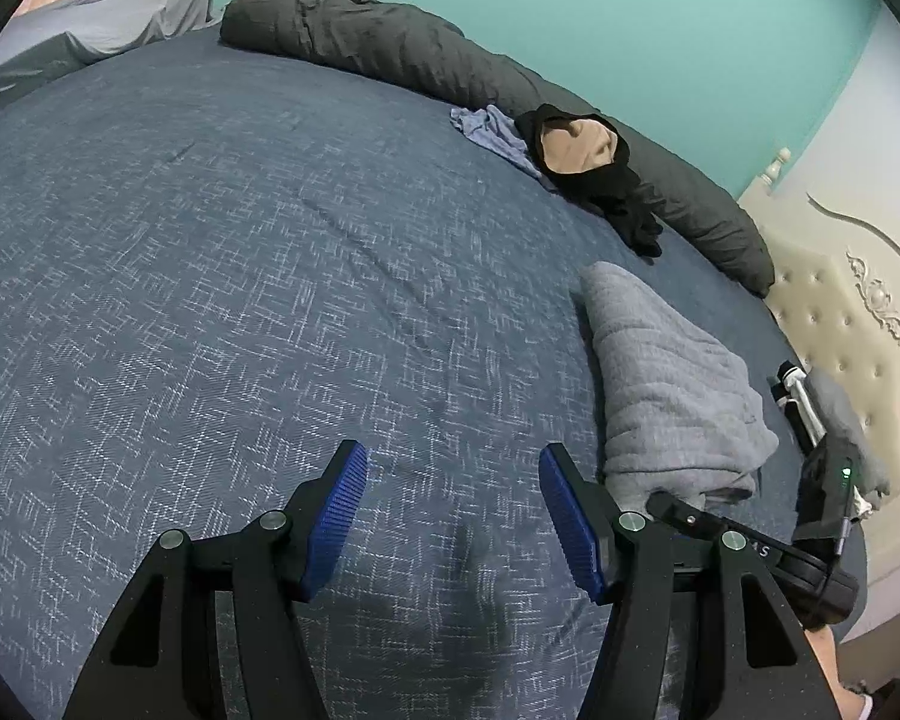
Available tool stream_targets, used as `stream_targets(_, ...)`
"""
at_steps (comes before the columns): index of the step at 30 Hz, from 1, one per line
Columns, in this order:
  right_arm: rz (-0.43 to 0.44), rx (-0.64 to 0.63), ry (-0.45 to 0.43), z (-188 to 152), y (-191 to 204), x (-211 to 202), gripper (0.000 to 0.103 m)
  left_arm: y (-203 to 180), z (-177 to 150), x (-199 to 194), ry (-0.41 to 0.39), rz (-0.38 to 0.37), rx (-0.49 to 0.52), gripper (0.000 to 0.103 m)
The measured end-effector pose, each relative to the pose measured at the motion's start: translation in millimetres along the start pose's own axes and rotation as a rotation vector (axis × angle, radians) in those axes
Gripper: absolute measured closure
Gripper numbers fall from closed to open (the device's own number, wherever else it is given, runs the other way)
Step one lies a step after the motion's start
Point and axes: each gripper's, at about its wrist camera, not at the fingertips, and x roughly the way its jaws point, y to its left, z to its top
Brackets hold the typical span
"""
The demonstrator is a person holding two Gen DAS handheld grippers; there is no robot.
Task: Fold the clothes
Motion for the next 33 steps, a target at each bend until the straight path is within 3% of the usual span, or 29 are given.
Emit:
stream_targets(10,-0.001,-0.082,-0.038,-4,-3,-57,0.093,-19,-4,3,0.007,-0.036,0.007,0.039)
stream_targets(24,-0.078,0.015,-0.079,-41,-88,-156,0.094,-88,-28,11,0.042,-0.108,0.106,0.039)
stream_targets(33,-0.166,0.110,-0.117,-39,-158,-198,0.094,-135,-53,43,0.135,-0.155,0.193,0.039)
